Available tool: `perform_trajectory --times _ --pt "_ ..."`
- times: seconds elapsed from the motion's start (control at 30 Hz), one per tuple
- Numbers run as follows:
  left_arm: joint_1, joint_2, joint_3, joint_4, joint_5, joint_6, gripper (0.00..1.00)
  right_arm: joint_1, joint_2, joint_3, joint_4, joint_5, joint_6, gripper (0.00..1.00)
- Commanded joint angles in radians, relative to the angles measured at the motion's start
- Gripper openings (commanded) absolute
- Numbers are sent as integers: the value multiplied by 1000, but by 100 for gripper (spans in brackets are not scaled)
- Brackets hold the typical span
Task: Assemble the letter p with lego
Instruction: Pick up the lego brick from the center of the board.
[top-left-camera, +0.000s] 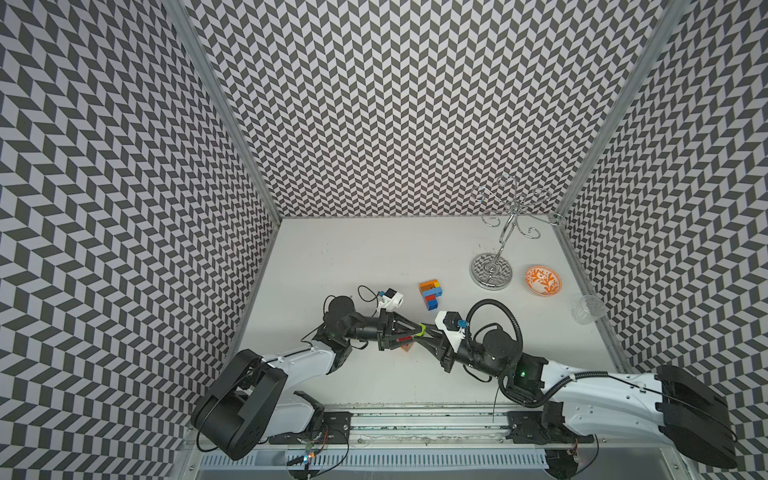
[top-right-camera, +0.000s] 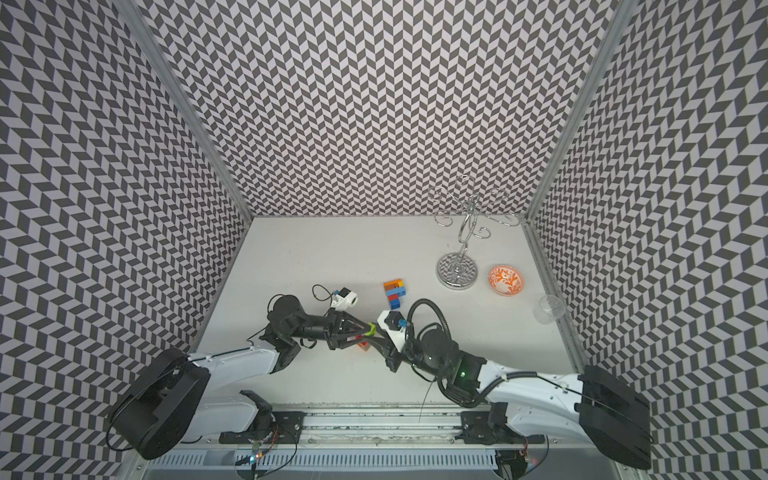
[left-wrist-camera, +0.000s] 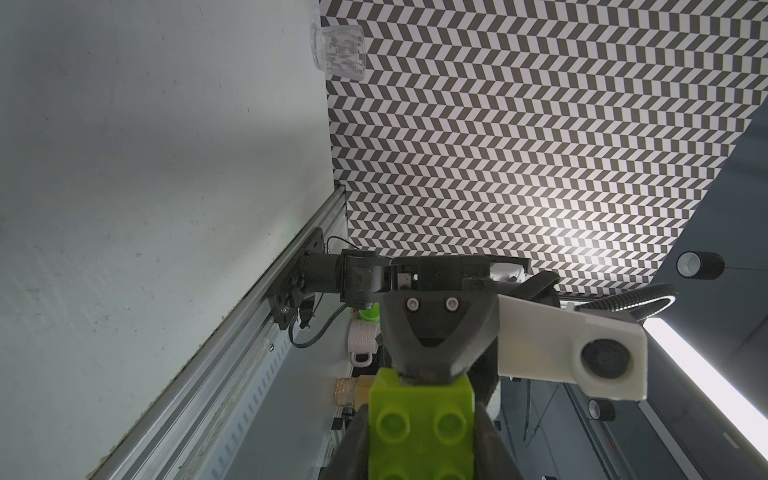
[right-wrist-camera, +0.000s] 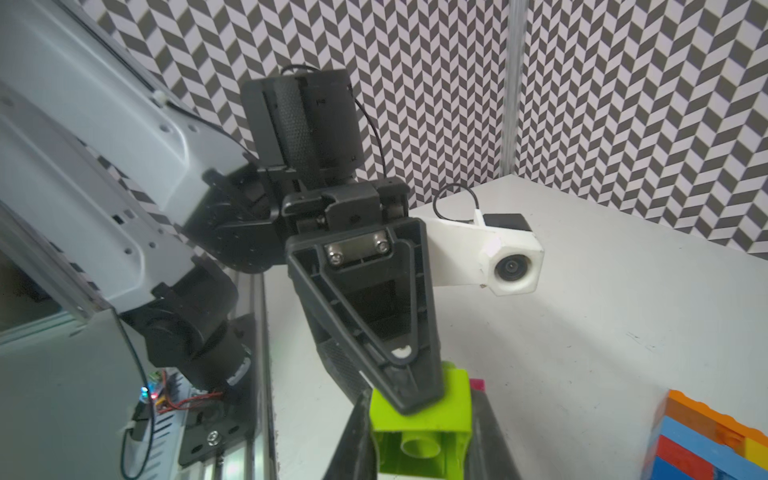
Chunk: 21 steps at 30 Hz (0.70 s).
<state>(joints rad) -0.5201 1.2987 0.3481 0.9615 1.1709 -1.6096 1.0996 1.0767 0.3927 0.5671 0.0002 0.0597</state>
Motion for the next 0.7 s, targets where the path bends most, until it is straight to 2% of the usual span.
perform_trajectory --times 0.0,0.1,0.2,0.3,0.37,0.47,0.67 --pt "14 -10 3 -42 -5 82 37 7 4 42 4 18 13 5" --pt "46 -71 44 -312 -57 271 60 8 13 73 -48 29 50 0" --pt "109 -147 111 -621 -156 517 82 8 29 108 -104 61 109 0" --pt "181 -220 142 -819 -273 682 96 7 52 156 -178 77 163 0" --pt "217 -265 144 -893 -363 751 100 8 75 197 -234 83 188 0" --pt "238 -341 127 -933 -515 808 100 7 117 277 -332 75 213 0" --pt "239 -504 24 -883 -741 819 100 5 253 509 -608 21 241 0"
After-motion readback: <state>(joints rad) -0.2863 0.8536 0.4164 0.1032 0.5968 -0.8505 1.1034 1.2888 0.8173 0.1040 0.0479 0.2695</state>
